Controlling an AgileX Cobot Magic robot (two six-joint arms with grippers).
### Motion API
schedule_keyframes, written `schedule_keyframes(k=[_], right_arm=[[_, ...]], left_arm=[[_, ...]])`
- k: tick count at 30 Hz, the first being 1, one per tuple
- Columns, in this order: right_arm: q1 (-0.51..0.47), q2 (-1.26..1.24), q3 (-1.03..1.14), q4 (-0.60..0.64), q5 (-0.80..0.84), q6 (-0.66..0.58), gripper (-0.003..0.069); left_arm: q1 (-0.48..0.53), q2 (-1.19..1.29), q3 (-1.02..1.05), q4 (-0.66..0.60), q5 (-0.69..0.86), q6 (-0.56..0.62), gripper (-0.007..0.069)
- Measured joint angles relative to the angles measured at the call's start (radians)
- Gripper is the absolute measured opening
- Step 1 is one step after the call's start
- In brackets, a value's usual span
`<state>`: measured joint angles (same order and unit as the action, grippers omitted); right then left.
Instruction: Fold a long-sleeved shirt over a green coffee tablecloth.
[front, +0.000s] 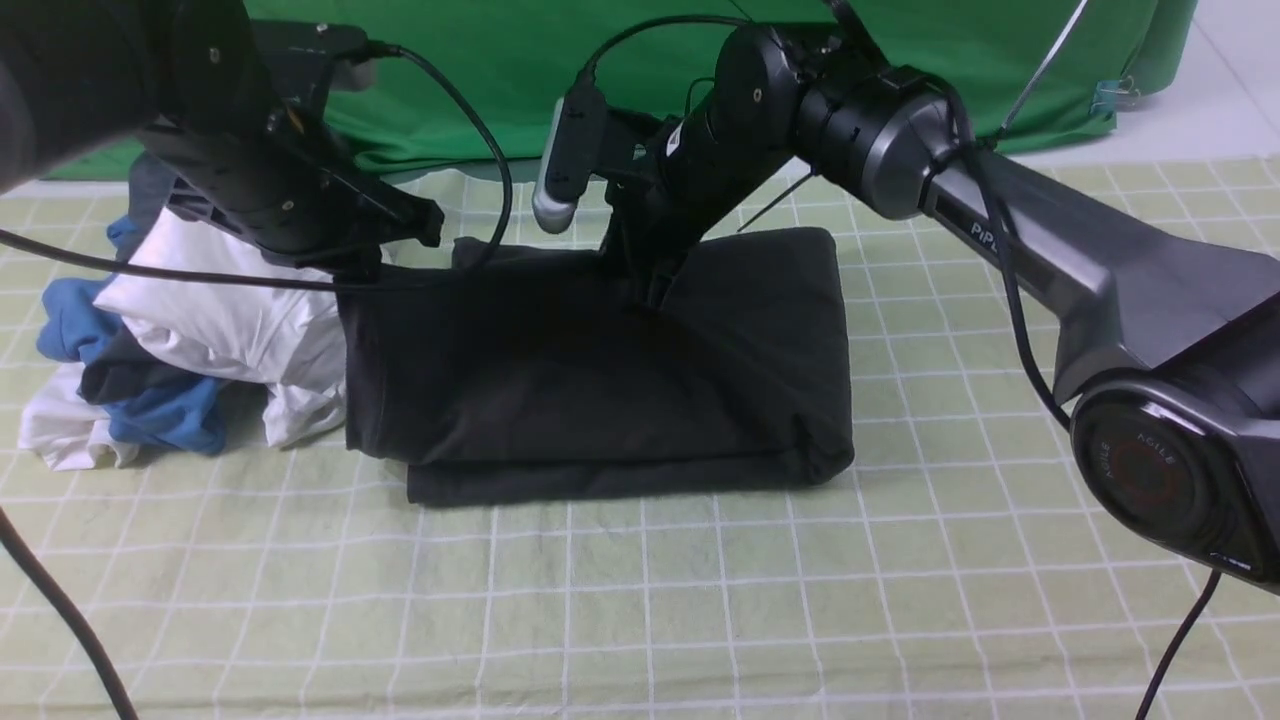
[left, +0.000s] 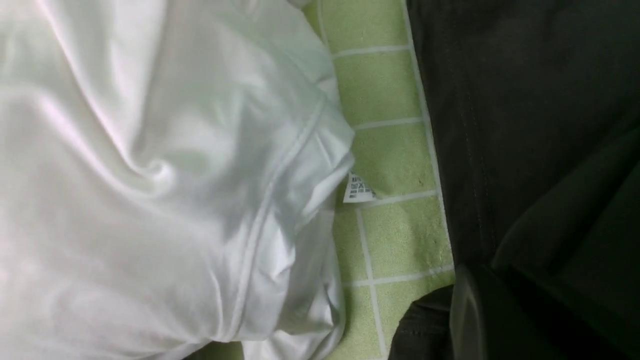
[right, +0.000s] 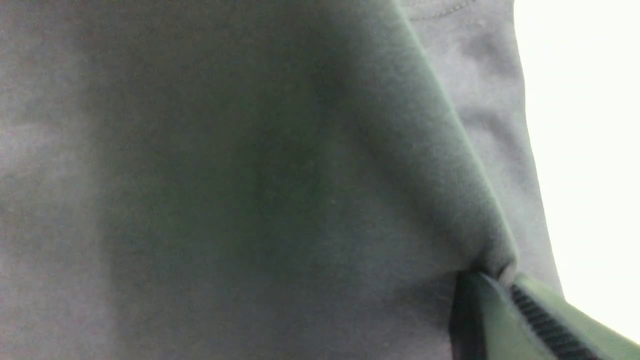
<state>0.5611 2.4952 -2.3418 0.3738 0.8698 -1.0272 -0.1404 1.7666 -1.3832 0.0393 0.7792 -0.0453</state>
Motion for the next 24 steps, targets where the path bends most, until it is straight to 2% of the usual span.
schedule_keyframes(k=[5,7,8,9,11,12,13,14,18,20,21,24], right_arm=[[0.0,0.016,0.0,0.001,-0.001,0.001,0.0062],[0.0,0.018,0.0,0.0,0.009,0.001,0.0159],[0.0,0.018,0.0,-0.001,0.012,0.001,0.0169],[0.0,0.018,0.0,-0.006,0.029,0.006,0.0247],[0.0,0.016,0.0,-0.027,0.078,0.037,0.0353],[0.0,0.015,0.0,-0.03,0.083,0.042,0.0359],[0.0,0.005,0.0,-0.056,0.126,0.085,0.0393],[0.0,-0.004,0.0,-0.082,0.153,0.12,0.0396],[-0.002,-0.072,0.0,-0.204,0.255,0.266,0.0332],[-0.01,-0.111,0.0,-0.244,0.309,0.312,0.0271],[-0.011,-0.111,0.0,-0.244,0.313,0.312,0.0264],[-0.032,-0.165,0.0,-0.253,0.336,0.393,0.0101]], left_arm=[[0.0,0.051,0.0,0.03,0.0,-0.001,0.0024],[0.0,0.073,0.001,0.058,-0.001,-0.008,0.0025],[0.0,0.073,0.001,0.061,-0.001,-0.009,0.0025],[0.0,0.078,0.001,0.075,-0.005,-0.021,0.0028],[0.0,0.08,0.001,0.105,-0.034,-0.046,0.0046],[0.0,0.08,0.001,0.108,-0.034,-0.046,0.0049],[0.0,0.08,0.001,0.124,-0.062,-0.062,0.0077],[0.0,0.08,0.001,0.14,-0.083,-0.075,0.0105],[0.0,0.081,0.001,0.168,-0.121,-0.098,0.0214],[0.0,0.082,0.001,0.169,-0.117,-0.105,0.0279],[0.0,0.082,0.001,0.169,-0.117,-0.105,0.0285],[0.0,0.082,0.001,0.174,-0.095,-0.11,0.0357]])
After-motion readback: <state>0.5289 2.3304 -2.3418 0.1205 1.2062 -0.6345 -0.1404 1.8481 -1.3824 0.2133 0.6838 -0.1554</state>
